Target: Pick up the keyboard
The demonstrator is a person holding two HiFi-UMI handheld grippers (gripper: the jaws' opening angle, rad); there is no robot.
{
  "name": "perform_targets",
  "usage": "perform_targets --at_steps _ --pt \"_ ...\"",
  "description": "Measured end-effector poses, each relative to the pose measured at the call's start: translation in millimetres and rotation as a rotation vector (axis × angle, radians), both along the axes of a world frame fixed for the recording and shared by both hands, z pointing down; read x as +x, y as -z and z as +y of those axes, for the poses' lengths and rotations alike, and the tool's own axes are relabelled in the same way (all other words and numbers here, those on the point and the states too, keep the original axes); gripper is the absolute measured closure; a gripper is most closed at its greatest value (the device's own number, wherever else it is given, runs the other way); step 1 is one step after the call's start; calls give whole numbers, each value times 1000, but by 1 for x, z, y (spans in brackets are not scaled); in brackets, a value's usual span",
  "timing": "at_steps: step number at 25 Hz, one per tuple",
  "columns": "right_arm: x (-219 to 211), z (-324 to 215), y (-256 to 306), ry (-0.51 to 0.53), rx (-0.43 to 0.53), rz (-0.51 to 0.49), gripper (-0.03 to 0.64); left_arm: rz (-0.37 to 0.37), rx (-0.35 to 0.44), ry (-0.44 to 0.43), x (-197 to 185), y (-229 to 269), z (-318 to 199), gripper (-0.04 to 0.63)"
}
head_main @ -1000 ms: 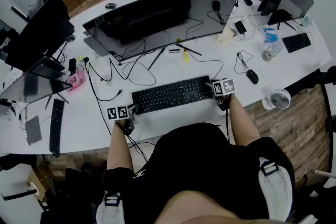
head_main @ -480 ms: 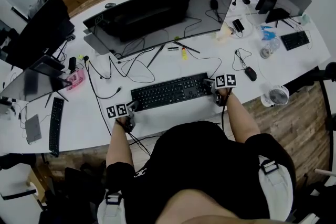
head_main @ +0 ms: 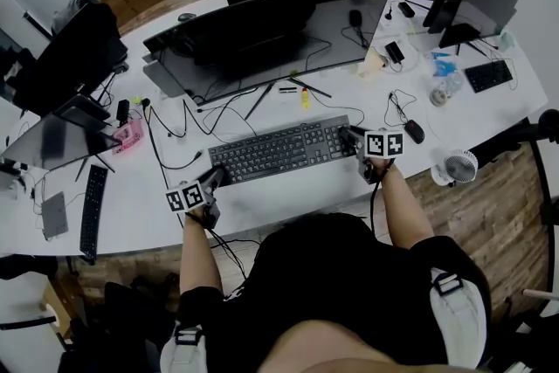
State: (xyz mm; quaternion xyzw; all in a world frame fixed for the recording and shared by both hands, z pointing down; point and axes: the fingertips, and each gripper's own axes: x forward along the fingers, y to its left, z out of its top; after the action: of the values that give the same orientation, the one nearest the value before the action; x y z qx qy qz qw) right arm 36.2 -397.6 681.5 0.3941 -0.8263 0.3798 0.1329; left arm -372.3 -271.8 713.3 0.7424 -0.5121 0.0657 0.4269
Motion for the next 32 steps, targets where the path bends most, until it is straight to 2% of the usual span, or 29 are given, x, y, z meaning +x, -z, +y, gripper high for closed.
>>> perform_targets --at_steps 6,12,15,19,32 --pt "2 -23 110 5 254 -30 505 -92 260 16 -3 106 -25 417" --pt "4 -22 207 4 456 -117 503 -208 504 17 -1 221 -28 417" --pt "8 -17 250 10 550 -146 503 -228 603 20 3 264 -22 417" --pt "14 -11 274 18 606 -146 503 -221 629 23 9 281 -17 417" --pt "16 -10 277 22 612 -153 503 -236 626 23 12 282 -11 417"
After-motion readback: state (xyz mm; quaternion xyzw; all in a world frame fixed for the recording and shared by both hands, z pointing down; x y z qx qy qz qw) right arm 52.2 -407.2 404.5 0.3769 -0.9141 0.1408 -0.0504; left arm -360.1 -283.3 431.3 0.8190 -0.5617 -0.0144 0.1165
